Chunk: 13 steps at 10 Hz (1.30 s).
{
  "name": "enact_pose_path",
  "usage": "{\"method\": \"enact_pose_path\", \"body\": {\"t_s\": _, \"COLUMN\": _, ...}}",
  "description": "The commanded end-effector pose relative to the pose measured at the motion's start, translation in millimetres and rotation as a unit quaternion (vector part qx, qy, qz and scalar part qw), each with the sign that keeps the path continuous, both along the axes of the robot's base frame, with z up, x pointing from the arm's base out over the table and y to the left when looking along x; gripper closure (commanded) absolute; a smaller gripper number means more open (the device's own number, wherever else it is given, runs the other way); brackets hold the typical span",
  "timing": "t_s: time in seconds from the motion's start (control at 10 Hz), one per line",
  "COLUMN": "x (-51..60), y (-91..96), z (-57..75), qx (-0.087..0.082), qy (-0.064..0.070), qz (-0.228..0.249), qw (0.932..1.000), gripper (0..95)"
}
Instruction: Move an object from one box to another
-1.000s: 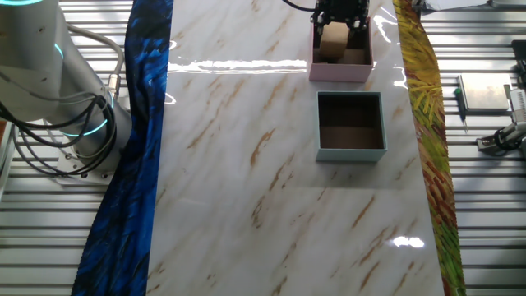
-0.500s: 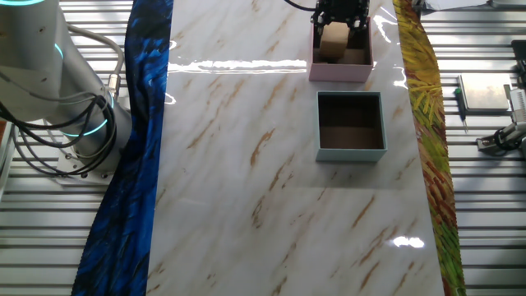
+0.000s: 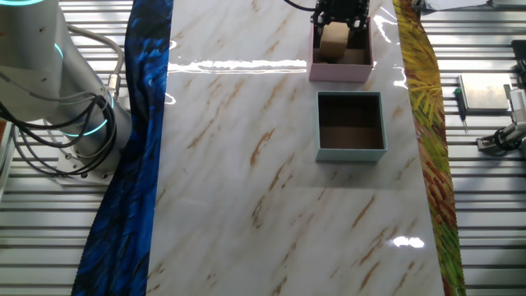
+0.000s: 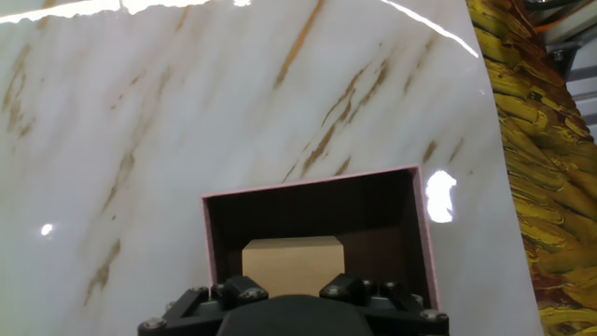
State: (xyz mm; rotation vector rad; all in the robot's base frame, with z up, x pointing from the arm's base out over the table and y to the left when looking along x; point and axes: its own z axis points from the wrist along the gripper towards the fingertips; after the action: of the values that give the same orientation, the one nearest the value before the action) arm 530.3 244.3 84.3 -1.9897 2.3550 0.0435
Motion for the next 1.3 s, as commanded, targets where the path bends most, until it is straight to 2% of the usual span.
{"method": "enact_pose_path", "body": {"t_s": 0.1, "x": 0.0, "y": 0.1, "z": 0.1, "qx": 0.000, "qy": 0.000, "qz": 0.000, "qw": 1.0000, "gripper": 76.0}}
{"method": "enact_pose_path", "body": {"t_s": 0.7, "x": 0.0, "y": 0.1, "z": 0.1, "qx": 0.000, "qy": 0.000, "qz": 0.000, "qw": 1.0000, "gripper": 76.0}}
{"method": "enact_pose_path", "body": {"t_s": 0.8, "x": 14.4, "y": 9.8, "z": 37.2, "qx": -0.014, "qy": 0.000, "qz": 0.010, "qw": 0.9999, "gripper": 57.0}}
{"method": "enact_pose_path", "body": {"t_s": 0.9, "x": 15.7, "y": 10.5, "z": 38.4, "qx": -0.017, "qy": 0.000, "qz": 0.010, "qw": 0.9998, "gripper": 19.0}}
{"method": "enact_pose_path", "body": {"t_s": 1.1, "x": 16.1, "y": 10.8, "z": 38.7, "qx": -0.017, "qy": 0.000, "qz": 0.009, "qw": 0.9998, "gripper": 19.0}}
{"method": "enact_pose_path", "body": {"t_s": 1.3, "x": 14.3, "y": 12.4, "z": 48.2, "qx": -0.014, "qy": 0.001, "qz": 0.010, "qw": 0.9999, "gripper": 19.0}}
